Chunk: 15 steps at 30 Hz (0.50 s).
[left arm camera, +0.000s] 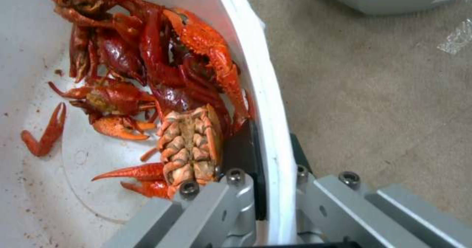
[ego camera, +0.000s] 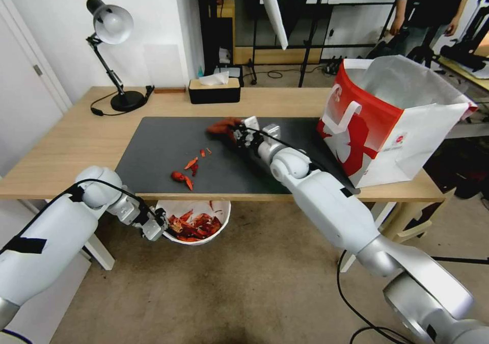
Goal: Sweep shrimp from table into container with towel, then put container into takeout bag.
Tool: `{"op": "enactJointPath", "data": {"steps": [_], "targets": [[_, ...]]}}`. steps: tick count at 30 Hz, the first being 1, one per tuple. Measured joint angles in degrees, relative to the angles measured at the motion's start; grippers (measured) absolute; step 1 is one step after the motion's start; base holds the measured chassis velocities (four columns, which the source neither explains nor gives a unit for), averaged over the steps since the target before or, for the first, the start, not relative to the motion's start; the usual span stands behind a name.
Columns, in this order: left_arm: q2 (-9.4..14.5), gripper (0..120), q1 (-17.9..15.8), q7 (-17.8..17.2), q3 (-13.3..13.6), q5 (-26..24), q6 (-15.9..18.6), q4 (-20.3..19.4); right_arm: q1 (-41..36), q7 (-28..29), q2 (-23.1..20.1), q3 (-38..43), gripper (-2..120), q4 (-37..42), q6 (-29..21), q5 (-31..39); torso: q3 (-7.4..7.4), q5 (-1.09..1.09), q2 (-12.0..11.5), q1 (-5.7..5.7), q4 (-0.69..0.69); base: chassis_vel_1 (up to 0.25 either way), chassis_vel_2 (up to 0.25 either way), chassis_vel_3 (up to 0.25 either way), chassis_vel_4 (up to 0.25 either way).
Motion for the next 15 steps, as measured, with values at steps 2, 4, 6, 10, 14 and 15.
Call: {"op": "enactJointPath", "data": {"steps": [2,4,6,10,14,15], "targets": [[0.1,0,0.1,0.0,-0.1,-0.1,0.0,0.0,0.0,-1.1,0.3,-0.6,6,-0.5,-0.1,-0.3,0.0,0.01,0.0,0.0,-0.01,0.0,0.0,0.0,0.0],[0.3,0,0.1,0.0,-0.3,-0.3,0.0,0.2,-0.3,-2.8,0.5,-1.4,6,-0.6,-0.2,-0.5,-0.01,0.01,0.0,-0.01,-0.01,0.0,0.0,0.0,0.0],[0.4,0,0.0,0.0,-0.4,-0.4,0.0,0.2,-0.4,-3.2,0.5,-1.6,6,-0.6,-0.3,-0.5,-0.01,0.01,0.0,-0.01,-0.01,0.0,0.0,0.0,0.0],[0.9,0,-0.1,0.1,-0.5,-0.9,0.0,0.3,-1.3,-6.6,0.5,-3.6,6,0.0,-0.3,-0.6,-0.01,0.01,0.0,-0.01,-0.01,0.0,0.0,0.0,0.0],[1.4,0,0.1,0.1,-0.7,-1.2,0.0,0.2,-2.5,-9.3,-0.1,-4.0,6,1.7,0.3,-0.3,-0.01,0.01,0.0,-0.01,0.0,0.0,0.0,0.0,0.0],[1.5,0,0.1,0.1,-0.8,-1.3,0.0,0.1,-2.9,-10.9,-0.6,-4.3,6,2.2,0.8,-0.2,-0.01,0.01,0.0,-0.01,-0.01,0.0,0.0,0.0,0.0]]}}
